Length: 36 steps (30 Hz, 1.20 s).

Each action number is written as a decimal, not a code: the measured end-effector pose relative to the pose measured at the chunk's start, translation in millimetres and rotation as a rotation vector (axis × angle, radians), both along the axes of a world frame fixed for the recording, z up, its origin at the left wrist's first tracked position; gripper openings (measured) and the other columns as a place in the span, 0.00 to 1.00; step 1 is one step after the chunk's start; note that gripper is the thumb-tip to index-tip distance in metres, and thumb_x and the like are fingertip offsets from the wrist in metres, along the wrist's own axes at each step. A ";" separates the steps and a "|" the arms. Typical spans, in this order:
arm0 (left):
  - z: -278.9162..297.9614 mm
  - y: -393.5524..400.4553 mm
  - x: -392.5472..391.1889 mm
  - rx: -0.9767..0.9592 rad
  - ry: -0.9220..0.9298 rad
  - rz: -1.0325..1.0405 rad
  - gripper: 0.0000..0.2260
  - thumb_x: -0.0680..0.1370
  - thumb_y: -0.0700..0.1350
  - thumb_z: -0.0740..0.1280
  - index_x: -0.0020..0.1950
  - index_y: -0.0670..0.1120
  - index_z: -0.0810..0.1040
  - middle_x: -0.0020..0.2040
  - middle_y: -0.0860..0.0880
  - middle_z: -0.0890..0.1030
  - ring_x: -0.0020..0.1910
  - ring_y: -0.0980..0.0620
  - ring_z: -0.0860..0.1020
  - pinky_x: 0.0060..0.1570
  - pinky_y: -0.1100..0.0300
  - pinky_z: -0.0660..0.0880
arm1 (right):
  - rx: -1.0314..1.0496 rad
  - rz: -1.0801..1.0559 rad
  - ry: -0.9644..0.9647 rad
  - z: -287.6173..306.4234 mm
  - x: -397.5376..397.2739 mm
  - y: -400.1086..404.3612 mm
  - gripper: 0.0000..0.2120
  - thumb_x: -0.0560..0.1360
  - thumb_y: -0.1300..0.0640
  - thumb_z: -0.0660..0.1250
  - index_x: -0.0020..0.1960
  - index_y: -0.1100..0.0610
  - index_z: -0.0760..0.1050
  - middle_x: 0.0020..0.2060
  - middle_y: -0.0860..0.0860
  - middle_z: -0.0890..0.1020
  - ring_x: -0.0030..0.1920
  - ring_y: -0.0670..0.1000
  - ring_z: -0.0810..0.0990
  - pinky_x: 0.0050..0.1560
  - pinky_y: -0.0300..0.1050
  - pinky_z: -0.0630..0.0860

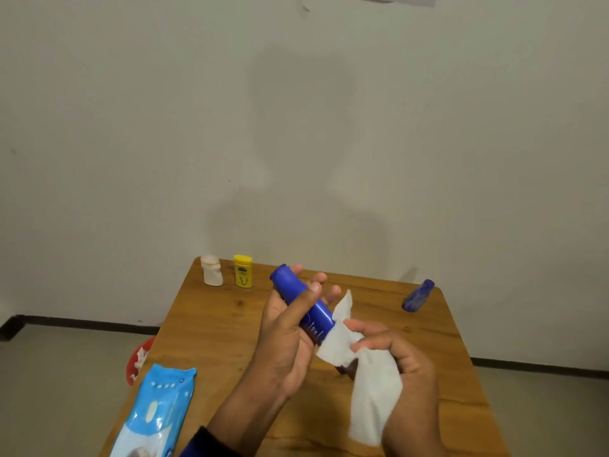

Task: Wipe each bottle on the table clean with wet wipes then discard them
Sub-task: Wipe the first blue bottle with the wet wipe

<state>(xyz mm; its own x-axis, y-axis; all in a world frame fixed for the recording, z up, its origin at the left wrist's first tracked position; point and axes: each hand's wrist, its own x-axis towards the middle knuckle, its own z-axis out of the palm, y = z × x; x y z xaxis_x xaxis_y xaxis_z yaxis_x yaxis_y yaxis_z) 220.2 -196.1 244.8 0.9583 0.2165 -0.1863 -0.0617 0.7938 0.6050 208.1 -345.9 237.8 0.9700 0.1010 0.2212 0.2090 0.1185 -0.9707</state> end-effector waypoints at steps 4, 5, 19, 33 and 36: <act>13.7 -18.1 10.8 -0.166 -0.050 0.007 0.18 0.71 0.38 0.72 0.59 0.42 0.73 0.51 0.42 0.81 0.51 0.41 0.84 0.48 0.41 0.81 | 0.361 -0.051 0.357 5.9 20.2 -53.3 0.19 0.57 0.59 0.83 0.44 0.63 0.81 0.47 0.64 0.85 0.49 0.63 0.85 0.43 0.53 0.83; 17.5 -23.0 14.2 -0.181 -0.043 0.030 0.16 0.72 0.38 0.73 0.57 0.41 0.73 0.48 0.43 0.81 0.50 0.43 0.85 0.48 0.41 0.82 | 0.412 -0.079 0.353 8.0 26.6 -66.5 0.15 0.61 0.63 0.79 0.46 0.64 0.81 0.47 0.64 0.85 0.50 0.62 0.85 0.43 0.51 0.83; 32.5 -119.4 30.5 -0.380 0.252 0.225 0.10 0.73 0.49 0.73 0.45 0.43 0.78 0.44 0.41 0.80 0.46 0.44 0.81 0.56 0.43 0.79 | -0.397 0.007 -0.754 -11.8 40.3 -136.1 0.13 0.72 0.60 0.76 0.54 0.66 0.83 0.59 0.58 0.82 0.60 0.51 0.82 0.55 0.47 0.81; 29.2 -155.1 36.2 -0.379 0.147 0.200 0.06 0.69 0.43 0.69 0.40 0.44 0.72 0.36 0.47 0.73 0.42 0.50 0.75 0.60 0.49 0.76 | -0.203 0.099 -0.578 -7.4 43.3 -154.3 0.18 0.70 0.58 0.78 0.59 0.57 0.83 0.61 0.53 0.82 0.61 0.50 0.81 0.58 0.43 0.79; 28.0 -147.4 28.6 -0.418 0.005 0.221 0.04 0.69 0.42 0.65 0.41 0.44 0.73 0.36 0.47 0.75 0.36 0.50 0.76 0.53 0.43 0.80 | -0.122 0.095 -0.213 -24.2 43.9 -166.8 0.22 0.64 0.69 0.79 0.48 0.45 0.86 0.49 0.46 0.86 0.51 0.52 0.85 0.47 0.47 0.83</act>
<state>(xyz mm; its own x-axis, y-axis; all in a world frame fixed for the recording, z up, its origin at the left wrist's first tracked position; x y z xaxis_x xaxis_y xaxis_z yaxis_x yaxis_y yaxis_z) 248.9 -343.5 272.8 0.8968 0.3203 -0.3052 -0.2543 0.9377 0.2369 252.0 -512.8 213.6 0.8879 0.2277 0.3997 0.4035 0.0315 -0.9144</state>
